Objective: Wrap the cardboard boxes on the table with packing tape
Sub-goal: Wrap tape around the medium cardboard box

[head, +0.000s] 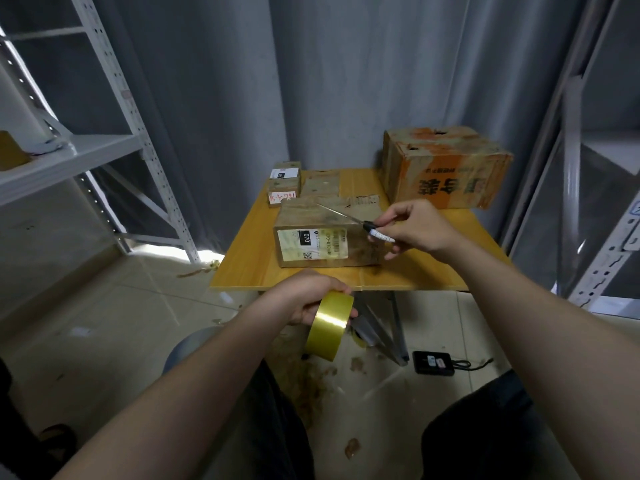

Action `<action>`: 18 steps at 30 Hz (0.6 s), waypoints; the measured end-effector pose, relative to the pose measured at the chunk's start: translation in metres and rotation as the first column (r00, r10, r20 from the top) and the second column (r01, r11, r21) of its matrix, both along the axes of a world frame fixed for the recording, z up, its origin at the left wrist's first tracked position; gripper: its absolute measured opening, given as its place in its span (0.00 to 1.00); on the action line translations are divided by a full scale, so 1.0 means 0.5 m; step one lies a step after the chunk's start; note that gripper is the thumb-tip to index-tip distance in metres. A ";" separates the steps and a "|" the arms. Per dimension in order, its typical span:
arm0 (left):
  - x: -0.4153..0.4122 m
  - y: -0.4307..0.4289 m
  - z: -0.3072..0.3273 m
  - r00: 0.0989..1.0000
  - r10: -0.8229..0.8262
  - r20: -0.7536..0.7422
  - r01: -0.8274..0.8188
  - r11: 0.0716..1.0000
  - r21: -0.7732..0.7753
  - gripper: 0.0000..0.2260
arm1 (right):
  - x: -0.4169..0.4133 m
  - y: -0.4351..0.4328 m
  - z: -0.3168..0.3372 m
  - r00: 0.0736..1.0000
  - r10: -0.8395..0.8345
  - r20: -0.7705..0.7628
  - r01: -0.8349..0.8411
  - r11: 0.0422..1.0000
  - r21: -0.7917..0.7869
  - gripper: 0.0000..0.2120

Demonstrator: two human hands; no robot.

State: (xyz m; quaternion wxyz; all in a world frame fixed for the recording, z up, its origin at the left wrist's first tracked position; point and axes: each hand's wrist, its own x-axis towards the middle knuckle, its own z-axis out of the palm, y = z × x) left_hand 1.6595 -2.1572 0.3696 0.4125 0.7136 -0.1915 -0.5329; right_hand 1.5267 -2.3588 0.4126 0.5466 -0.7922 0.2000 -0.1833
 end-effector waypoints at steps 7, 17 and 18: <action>-0.013 -0.023 -0.015 0.999 -0.040 0.024 0.040 0.999 0.017 0.10 | -0.018 -0.009 -0.020 0.852 0.229 -0.471 -0.208 0.973 0.096 0.14; -0.025 -0.009 -0.029 0.993 -0.108 0.040 0.105 0.992 0.073 0.11 | -0.003 0.030 -0.015 0.906 0.357 -0.226 -0.270 0.901 0.341 0.07; -0.026 -0.010 -0.025 0.994 -0.106 0.035 0.104 0.992 0.072 0.10 | -0.003 0.032 -0.010 0.937 0.334 -0.104 -0.272 0.881 0.387 0.06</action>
